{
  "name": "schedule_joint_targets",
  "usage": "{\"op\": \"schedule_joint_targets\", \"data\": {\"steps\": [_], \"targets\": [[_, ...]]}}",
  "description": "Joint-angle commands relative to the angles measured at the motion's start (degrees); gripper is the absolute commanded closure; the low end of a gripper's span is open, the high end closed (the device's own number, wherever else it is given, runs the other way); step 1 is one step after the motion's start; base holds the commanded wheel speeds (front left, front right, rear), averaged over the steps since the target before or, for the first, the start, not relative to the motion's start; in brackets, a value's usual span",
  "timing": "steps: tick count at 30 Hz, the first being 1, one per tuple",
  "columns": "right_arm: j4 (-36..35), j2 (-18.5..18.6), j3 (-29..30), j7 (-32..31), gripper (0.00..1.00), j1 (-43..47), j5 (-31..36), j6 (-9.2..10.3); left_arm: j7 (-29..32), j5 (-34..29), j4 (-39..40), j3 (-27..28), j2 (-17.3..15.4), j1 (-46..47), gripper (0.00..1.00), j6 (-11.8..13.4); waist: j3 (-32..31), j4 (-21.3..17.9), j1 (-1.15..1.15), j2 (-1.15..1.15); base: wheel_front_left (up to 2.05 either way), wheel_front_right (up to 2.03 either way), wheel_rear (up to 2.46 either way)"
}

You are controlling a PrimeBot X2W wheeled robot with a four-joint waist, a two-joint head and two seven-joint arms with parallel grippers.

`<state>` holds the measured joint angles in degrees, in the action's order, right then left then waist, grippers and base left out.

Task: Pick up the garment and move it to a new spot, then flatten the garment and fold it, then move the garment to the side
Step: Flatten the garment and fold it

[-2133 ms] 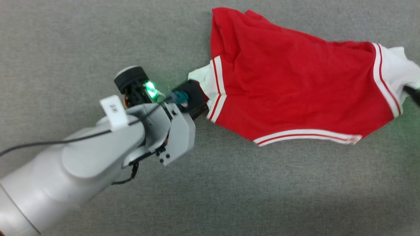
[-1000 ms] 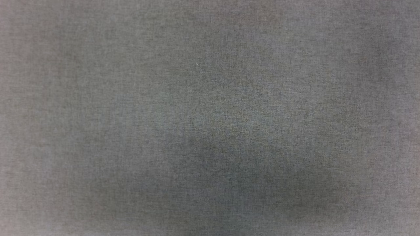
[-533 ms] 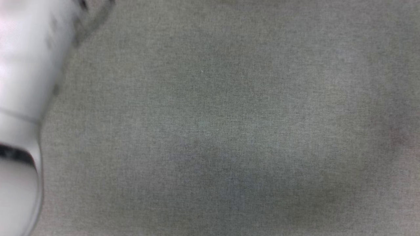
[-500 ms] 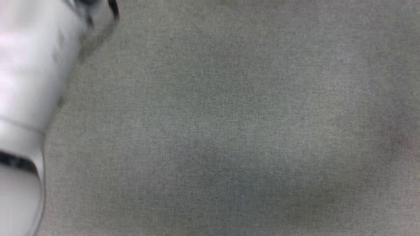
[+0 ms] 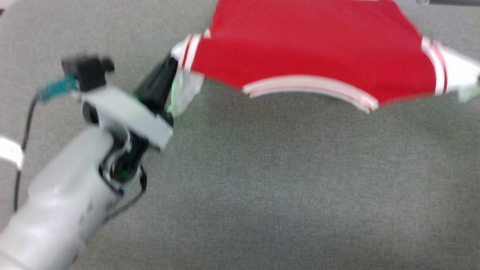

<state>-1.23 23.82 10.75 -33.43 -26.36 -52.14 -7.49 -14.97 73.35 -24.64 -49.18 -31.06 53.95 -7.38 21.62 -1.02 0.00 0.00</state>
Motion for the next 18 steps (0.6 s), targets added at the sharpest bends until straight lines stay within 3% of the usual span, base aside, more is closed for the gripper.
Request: {"op": "schedule_joint_targets", "data": {"steps": [1,11,18], "targets": [[-1.8,-0.5,1.5,-1.4,1.00,2.5,0.3,0.00,-0.3,0.1,1.4,1.2,-0.7,-2.9,1.00,0.1,-2.4,0.0,0.00,0.00,0.00,0.00,0.00],[-15.0,-5.0,8.6,-14.4,1.00,21.5,0.2,0.00,-0.3,-2.8,17.9,4.2,-5.6,-26.4,1.00,5.1,-5.5,0.1,0.00,0.00,0.00,0.00,0.00],[-22.0,-7.5,13.2,-20.3,1.00,31.1,-1.5,0.00,-0.3,-4.5,29.2,3.5,-9.6,-35.8,1.00,9.9,-5.3,0.8,0.00,0.00,0.00,0.00,0.00]]}}
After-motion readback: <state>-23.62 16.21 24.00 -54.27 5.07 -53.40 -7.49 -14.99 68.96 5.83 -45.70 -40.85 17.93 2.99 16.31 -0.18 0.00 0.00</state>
